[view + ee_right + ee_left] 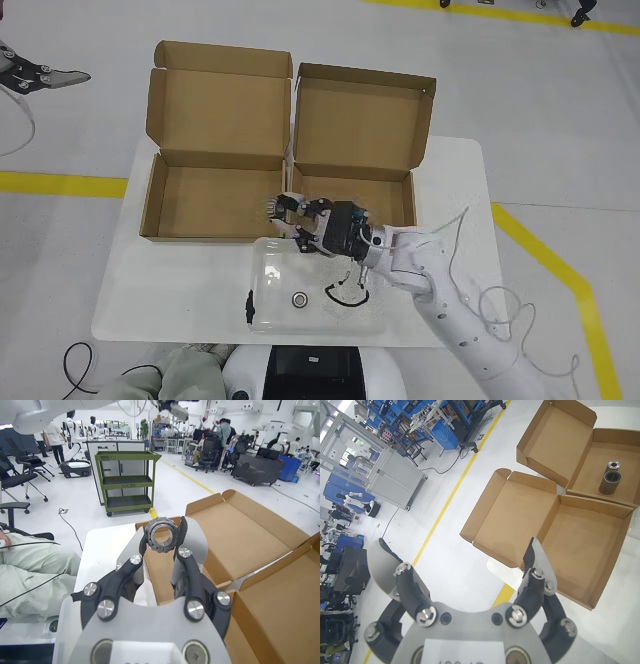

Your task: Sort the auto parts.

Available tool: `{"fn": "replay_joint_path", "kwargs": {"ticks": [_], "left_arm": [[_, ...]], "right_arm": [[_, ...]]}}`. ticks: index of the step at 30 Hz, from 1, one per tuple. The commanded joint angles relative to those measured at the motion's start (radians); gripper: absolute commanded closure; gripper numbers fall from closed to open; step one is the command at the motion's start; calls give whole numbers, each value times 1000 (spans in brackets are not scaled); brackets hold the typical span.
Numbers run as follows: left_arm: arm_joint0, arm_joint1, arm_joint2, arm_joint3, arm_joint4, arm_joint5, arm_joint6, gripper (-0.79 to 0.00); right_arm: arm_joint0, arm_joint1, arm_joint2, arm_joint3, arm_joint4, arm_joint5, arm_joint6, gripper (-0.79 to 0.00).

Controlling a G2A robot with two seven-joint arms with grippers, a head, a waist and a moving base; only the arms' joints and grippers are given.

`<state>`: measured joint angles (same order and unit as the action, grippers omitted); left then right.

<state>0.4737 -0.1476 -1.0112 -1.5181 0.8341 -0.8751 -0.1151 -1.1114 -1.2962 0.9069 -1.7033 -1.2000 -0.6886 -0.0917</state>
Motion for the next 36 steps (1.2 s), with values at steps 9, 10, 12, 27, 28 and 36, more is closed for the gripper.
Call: {"fn": "replay_joint_path", "kwargs": {"ticks": [9,10,12,27,28,36], "left_arm": [[0,0,0,0,0,0,0,-785],[0,0,0,0,0,0,0,-785],[0,0,0,0,0,0,0,-785],[0,0,0,0,0,0,0,-785],[0,0,0,0,0,0,0,-785],[0,0,0,0,0,0,0,-785]], "right_arm": [[73,-16,-8,-83,-9,67,9,0],[80,-17,-10,-94,-7,75,21,0],[96,-21,-11,-115,-1,87,44,0],[174,-37,3,-213,45,130,106,0],[175,-38,2,-217,42,131,100,0],[171,-43,-10,-248,-9,144,68,0]]}}
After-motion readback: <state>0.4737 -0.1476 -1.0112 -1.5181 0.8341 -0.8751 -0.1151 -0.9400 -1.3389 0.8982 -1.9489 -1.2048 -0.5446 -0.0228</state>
